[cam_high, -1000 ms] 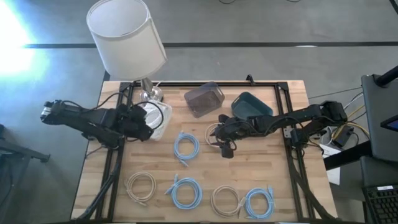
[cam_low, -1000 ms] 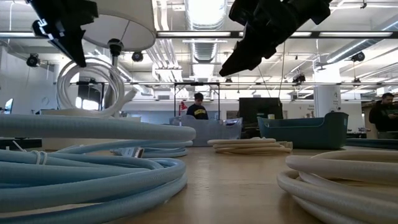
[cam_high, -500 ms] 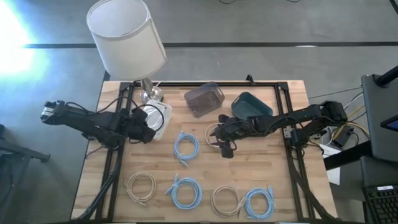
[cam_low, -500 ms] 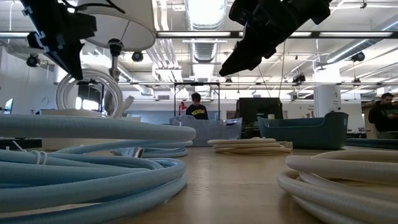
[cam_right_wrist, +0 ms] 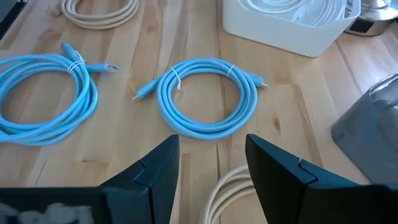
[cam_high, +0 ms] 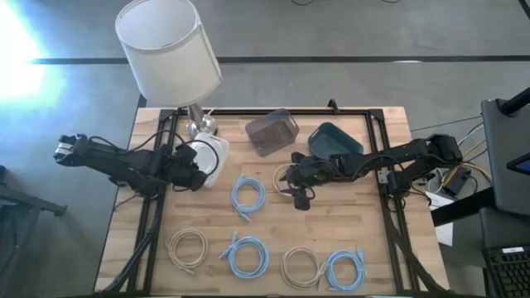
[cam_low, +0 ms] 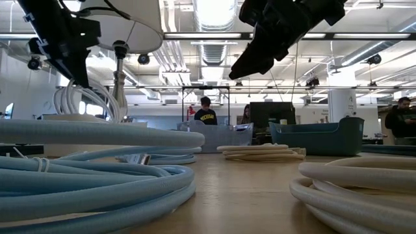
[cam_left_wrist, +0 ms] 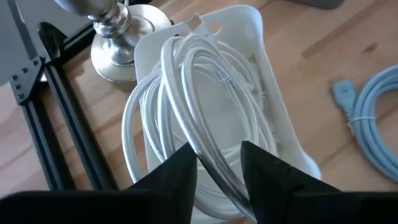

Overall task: Sort HDMI cables
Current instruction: Put the white HDMI cable into the white bin, then put the top left light blue HDMI cable into the black bin

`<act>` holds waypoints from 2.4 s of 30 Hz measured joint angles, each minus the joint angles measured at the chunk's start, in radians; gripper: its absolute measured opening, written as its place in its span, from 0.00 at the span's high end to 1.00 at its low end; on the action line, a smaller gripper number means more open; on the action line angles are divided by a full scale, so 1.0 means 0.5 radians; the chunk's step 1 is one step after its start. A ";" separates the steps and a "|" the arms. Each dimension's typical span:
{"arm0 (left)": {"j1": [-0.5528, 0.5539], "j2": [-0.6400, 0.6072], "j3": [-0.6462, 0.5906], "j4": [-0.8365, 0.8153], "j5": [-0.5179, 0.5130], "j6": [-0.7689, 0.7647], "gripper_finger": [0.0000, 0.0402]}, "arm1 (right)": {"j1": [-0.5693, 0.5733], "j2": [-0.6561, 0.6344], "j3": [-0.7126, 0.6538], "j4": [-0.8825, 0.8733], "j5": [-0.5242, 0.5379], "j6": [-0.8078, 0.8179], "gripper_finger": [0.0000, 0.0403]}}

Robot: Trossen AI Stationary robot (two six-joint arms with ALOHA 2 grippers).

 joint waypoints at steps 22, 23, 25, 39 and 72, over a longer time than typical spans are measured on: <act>0.000 0.004 0.334 -0.071 -0.052 0.503 0.60 | 0.000 0.295 0.016 0.468 -0.010 -0.032 0.54; 0.000 0.008 0.334 -0.062 -0.094 0.531 0.61 | -0.001 0.347 0.032 0.493 -0.015 -0.057 0.54; 0.000 0.013 0.333 -0.021 -0.170 0.579 0.61 | -0.001 0.466 0.097 0.489 -0.029 -0.113 0.54; 0.000 0.057 0.330 0.231 -0.213 0.803 0.61 | -0.026 1.170 0.878 0.007 -0.867 -0.443 0.55; 0.000 0.229 0.328 0.235 -0.194 0.813 0.61 | -0.012 1.367 1.135 -0.212 -0.407 -0.497 0.68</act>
